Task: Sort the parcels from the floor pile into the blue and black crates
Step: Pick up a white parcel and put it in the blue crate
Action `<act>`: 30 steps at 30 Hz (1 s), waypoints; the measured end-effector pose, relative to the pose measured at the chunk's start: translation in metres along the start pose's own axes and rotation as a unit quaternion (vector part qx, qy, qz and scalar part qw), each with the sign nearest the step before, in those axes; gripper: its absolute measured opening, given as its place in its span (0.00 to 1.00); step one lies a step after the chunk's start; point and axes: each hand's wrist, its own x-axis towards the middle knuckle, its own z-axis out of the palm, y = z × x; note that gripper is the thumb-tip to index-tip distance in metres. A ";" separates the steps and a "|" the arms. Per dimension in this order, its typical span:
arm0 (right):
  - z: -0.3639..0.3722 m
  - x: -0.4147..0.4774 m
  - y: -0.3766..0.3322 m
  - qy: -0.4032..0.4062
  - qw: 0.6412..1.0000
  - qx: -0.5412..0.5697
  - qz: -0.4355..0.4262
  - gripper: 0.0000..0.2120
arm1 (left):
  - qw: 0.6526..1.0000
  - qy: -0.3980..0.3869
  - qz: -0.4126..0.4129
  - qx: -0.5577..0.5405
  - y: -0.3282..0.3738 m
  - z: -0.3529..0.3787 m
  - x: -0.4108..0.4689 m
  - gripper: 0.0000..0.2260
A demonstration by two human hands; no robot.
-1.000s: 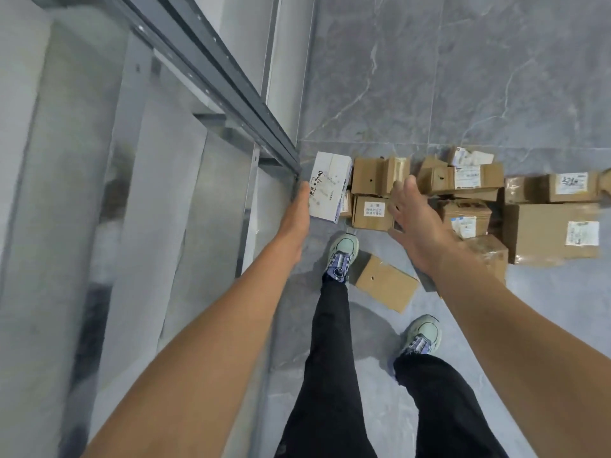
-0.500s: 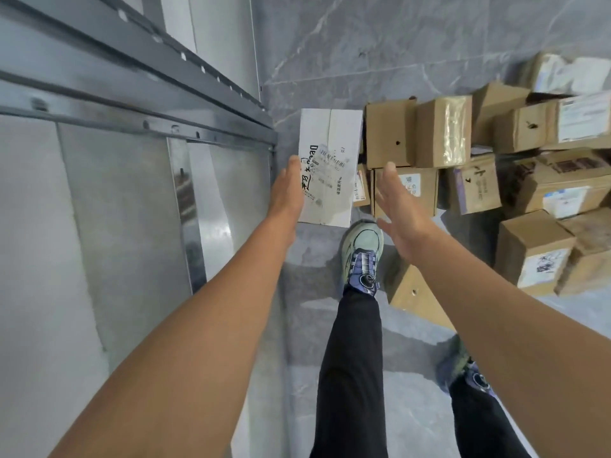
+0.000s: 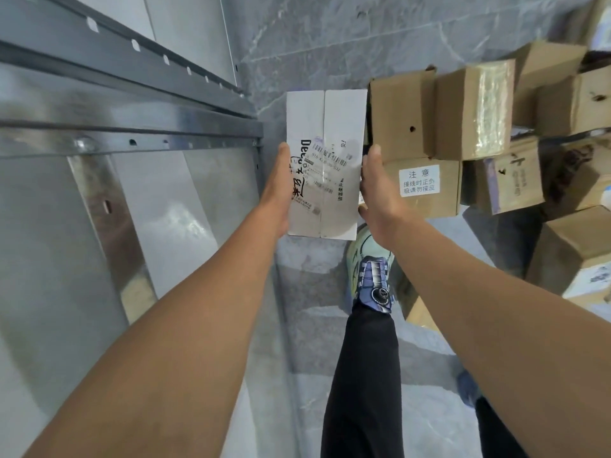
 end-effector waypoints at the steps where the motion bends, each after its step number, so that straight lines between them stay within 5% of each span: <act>1: 0.001 0.000 0.001 -0.001 1.000 0.002 -0.002 0.23 | 1.000 -0.003 0.003 -0.005 -0.002 0.000 -0.003 0.25; 14: -0.035 -0.123 -0.002 -0.016 0.999 0.021 -0.025 0.37 | 0.997 -0.036 0.064 -0.014 0.005 0.021 -0.147 0.25; 17: -0.053 -0.191 -0.021 -0.013 0.998 0.033 -0.050 0.36 | 0.993 -0.050 0.104 -0.011 0.023 0.041 -0.219 0.24; 21: -0.089 -0.286 -0.038 0.015 0.995 0.042 -0.089 0.24 | 0.983 -0.074 0.165 0.011 0.038 0.067 -0.317 0.25; 24: -0.117 -0.364 -0.045 0.015 0.993 0.048 -0.109 0.35 | 0.978 -0.080 0.191 0.022 0.040 0.086 -0.387 0.28; 30: -0.175 -0.519 -0.054 0.013 0.987 0.062 -0.150 0.40 | 0.962 -0.116 0.242 0.052 0.057 0.132 -0.550 0.26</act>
